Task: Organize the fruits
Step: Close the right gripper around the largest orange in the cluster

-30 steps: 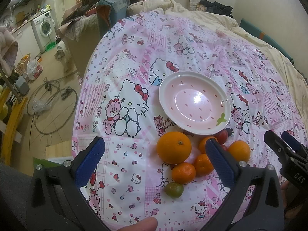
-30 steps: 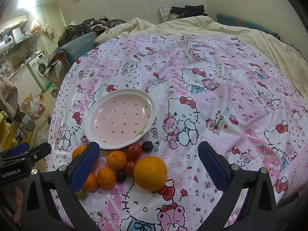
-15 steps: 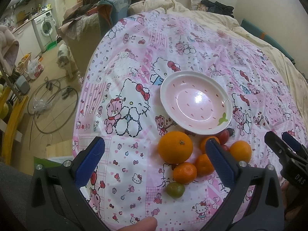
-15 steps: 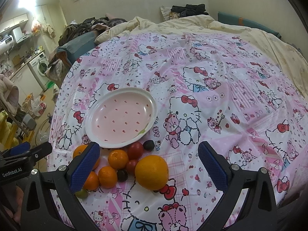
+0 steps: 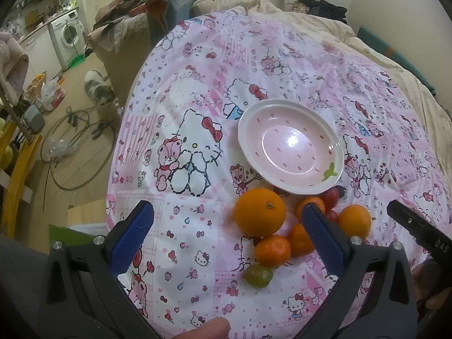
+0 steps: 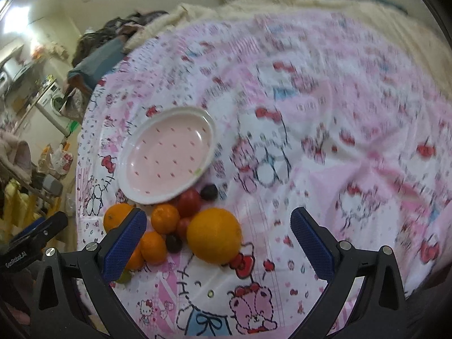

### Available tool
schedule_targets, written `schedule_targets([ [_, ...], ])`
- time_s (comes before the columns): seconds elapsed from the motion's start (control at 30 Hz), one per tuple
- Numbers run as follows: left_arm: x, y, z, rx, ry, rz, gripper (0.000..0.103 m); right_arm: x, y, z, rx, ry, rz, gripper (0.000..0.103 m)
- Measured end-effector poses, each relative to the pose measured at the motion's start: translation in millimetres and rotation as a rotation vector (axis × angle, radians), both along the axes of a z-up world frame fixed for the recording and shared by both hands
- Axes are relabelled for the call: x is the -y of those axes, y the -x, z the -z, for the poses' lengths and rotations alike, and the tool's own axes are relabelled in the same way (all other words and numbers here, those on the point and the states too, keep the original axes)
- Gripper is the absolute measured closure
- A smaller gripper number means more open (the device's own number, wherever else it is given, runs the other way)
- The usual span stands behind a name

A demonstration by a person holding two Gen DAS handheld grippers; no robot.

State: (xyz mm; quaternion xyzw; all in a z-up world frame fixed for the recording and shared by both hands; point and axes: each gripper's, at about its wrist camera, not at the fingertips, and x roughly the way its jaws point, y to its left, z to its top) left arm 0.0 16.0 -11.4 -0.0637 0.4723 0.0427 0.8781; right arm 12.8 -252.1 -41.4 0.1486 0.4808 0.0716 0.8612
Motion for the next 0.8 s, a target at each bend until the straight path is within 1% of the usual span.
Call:
schedule_targets([
  [0.1, -2, -2, 1, -0.017, 0.007, -0.014, 0.000, 16, -5, 20, -0.108, -0.039, 0.046, 0.001],
  [0.17, -3, -3, 2, -0.027, 0.011, -0.018, 0.000, 22, -6, 33, -0.176, -0.054, 0.064, 0.007],
  [0.2, -3, -3, 2, -0.033, 0.014, -0.020, 0.000, 23, -7, 41, -0.210, -0.075, 0.061, 0.013],
  [0.23, -4, -4, 2, -0.038, 0.019, -0.022, 0.000, 23, -8, 47, -0.241, -0.091, 0.051, 0.017],
  [0.27, -5, -4, 2, -0.042, 0.023, -0.023, 0.000, 20, -8, 52, -0.266, -0.101, 0.037, 0.018],
  [0.3, -6, -4, 3, -0.046, 0.027, -0.024, 0.000, 17, -8, 54, -0.266, -0.107, 0.029, 0.018],
  [0.43, -6, -4, 4, -0.061, 0.037, -0.024, 0.000, 4, -14, 47, -0.229, -0.057, -0.012, 0.018],
  [0.57, -6, -5, 4, -0.067, 0.038, -0.024, 0.000, -8, -23, 58, -0.267, -0.104, -0.062, 0.019],
  [0.67, -6, -5, 5, -0.064, 0.025, -0.025, 0.000, -13, -31, 67, -0.290, -0.141, -0.079, 0.025],
  [0.7, -6, -5, 5, -0.063, 0.021, -0.026, 0.000, -14, -33, 71, -0.299, -0.159, -0.082, 0.029],
  [0.73, -6, -5, 5, -0.062, 0.015, -0.029, 0.000, -15, -35, 74, -0.303, -0.169, -0.081, 0.039],
  [0.8, -8, -5, 5, -0.062, 0.010, -0.035, 0.000, -14, -37, 75, -0.302, -0.181, -0.085, 0.041],
])
